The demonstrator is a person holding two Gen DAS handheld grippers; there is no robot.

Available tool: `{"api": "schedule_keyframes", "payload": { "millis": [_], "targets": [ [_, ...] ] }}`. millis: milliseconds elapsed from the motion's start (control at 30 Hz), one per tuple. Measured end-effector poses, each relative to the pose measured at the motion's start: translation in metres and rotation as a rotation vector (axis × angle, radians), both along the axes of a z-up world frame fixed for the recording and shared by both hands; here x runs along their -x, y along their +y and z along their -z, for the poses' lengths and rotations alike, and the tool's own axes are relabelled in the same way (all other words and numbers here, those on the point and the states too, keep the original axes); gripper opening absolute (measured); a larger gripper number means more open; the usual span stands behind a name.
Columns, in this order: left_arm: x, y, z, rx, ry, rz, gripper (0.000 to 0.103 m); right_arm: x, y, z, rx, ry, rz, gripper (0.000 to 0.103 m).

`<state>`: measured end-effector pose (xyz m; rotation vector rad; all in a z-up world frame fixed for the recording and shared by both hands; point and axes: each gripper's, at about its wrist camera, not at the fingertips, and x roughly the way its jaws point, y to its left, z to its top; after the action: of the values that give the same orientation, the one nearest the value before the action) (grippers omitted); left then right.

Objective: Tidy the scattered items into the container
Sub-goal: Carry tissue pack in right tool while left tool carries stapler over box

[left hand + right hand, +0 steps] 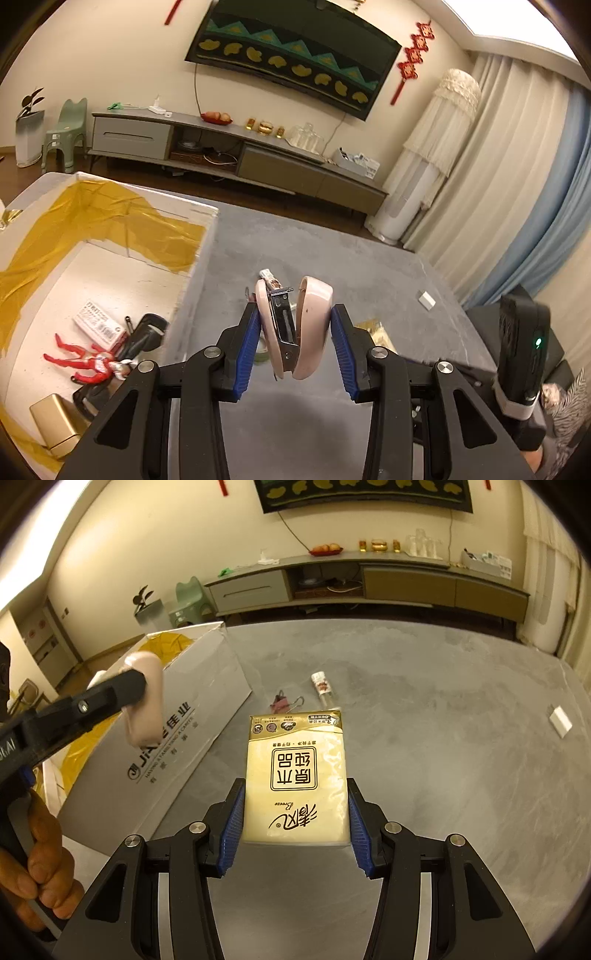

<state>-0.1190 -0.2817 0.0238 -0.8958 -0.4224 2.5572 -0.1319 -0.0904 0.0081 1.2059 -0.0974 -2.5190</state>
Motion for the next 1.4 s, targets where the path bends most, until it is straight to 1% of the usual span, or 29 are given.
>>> {"api": "schedule_keyframes", "payload": {
  "millis": [200,333,567,900,1400],
  "targets": [
    [-0.006,-0.013,-0.011,-0.037,0.026,-0.010,0.040,-0.011,-0.010,0.002,0.021,-0.023,0.003,0.053],
    [-0.008,-0.019,-0.015,-0.059,0.038,-0.013,0.040,-0.018,-0.014,-0.006,0.017,-0.017,0.007,0.053],
    [-0.010,-0.030,-0.022,-0.095,0.055,-0.021,0.040,-0.025,-0.021,-0.027,0.005,0.016,0.011,0.053],
    [-0.017,-0.051,-0.035,-0.144,0.087,-0.042,0.040,-0.030,-0.043,-0.060,-0.026,0.075,-0.020,0.053],
    [-0.021,-0.089,-0.046,-0.221,0.124,-0.085,0.040,-0.019,-0.084,-0.090,-0.046,0.131,-0.077,0.053]
  ]
}}
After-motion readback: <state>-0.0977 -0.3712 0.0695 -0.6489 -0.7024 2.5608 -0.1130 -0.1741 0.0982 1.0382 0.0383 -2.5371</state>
